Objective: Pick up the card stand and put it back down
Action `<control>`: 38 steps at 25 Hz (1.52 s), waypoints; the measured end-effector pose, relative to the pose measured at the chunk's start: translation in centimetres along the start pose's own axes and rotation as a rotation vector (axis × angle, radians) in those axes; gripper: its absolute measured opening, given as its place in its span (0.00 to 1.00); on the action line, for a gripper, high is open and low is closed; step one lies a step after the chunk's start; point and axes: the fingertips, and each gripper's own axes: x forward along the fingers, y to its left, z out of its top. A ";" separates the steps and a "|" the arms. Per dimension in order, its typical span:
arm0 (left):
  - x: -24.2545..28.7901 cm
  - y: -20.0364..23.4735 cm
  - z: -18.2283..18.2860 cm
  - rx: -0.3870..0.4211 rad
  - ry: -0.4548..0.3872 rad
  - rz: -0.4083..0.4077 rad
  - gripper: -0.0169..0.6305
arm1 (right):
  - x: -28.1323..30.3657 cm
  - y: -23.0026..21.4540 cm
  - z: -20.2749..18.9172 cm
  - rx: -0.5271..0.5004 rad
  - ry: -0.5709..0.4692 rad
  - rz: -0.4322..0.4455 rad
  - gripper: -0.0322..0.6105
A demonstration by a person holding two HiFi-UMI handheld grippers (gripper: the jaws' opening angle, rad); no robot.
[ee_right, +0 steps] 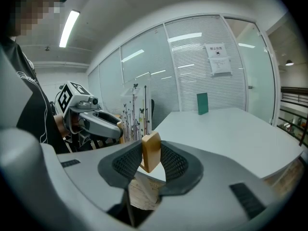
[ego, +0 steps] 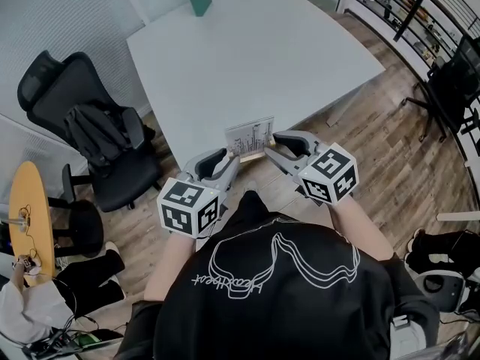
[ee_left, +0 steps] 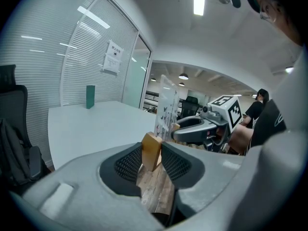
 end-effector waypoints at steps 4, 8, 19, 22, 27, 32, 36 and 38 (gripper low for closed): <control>0.4 0.1 -0.3 0.006 0.000 -0.001 0.23 | 0.1 -0.3 -0.4 -0.001 -0.002 -0.003 0.24; 0.6 0.6 -0.3 0.004 0.007 0.000 0.23 | 0.7 -0.5 -0.3 -0.006 0.004 -0.003 0.24; 2.8 4.4 1.4 -0.016 0.002 -0.008 0.23 | 3.8 -3.4 1.3 0.000 0.019 -0.020 0.24; 3.7 5.7 1.6 -0.026 0.012 -0.017 0.23 | 5.0 -4.3 1.6 0.001 0.028 -0.025 0.24; 5.0 8.0 2.1 -0.033 0.025 -0.036 0.23 | 7.0 -5.9 2.1 0.017 0.033 -0.031 0.24; 7.1 10.4 2.3 -0.048 0.045 -0.048 0.23 | 9.3 -8.1 2.3 0.009 0.047 -0.032 0.24; 8.5 12.2 1.5 -0.065 0.067 -0.054 0.23 | 11.3 -9.4 1.8 0.006 0.057 -0.024 0.24; 9.2 13.0 1.1 -0.072 0.079 -0.057 0.23 | 12.1 -9.9 1.3 0.005 0.064 -0.023 0.24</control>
